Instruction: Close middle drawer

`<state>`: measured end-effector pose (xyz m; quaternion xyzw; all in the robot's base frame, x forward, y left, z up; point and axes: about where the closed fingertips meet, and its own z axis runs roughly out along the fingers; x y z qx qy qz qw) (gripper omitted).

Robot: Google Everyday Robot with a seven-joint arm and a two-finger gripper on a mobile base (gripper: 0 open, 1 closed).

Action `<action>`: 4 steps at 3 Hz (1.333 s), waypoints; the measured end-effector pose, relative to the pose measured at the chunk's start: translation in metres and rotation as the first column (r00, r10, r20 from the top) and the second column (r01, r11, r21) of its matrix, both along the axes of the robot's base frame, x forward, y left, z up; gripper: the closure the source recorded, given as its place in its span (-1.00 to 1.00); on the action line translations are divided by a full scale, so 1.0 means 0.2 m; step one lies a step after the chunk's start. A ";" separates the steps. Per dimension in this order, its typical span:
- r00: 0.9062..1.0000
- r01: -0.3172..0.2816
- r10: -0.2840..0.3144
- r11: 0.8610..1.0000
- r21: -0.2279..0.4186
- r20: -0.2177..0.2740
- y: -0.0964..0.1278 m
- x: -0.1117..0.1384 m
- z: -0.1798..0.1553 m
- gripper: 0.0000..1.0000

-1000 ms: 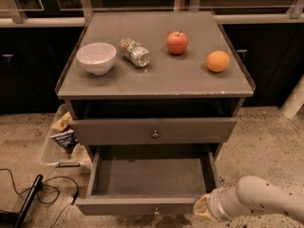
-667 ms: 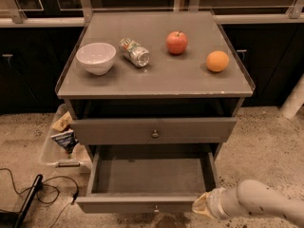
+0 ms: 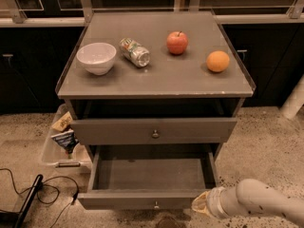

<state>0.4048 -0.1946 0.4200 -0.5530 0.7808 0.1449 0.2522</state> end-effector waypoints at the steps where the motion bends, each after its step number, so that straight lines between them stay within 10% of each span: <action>1: 1.000 0.000 0.000 1.000 0.000 0.000 0.00 0.00 0.00 0.16; 3: 0.999 -0.004 0.003 1.000 0.016 0.033 0.00 0.08 -0.02 -0.77; 4: 0.998 -0.023 0.022 1.000 0.014 0.059 0.02 0.13 -0.02 -0.73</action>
Offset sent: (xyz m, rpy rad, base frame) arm 0.0000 0.0000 0.0000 0.0000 0.0000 0.0000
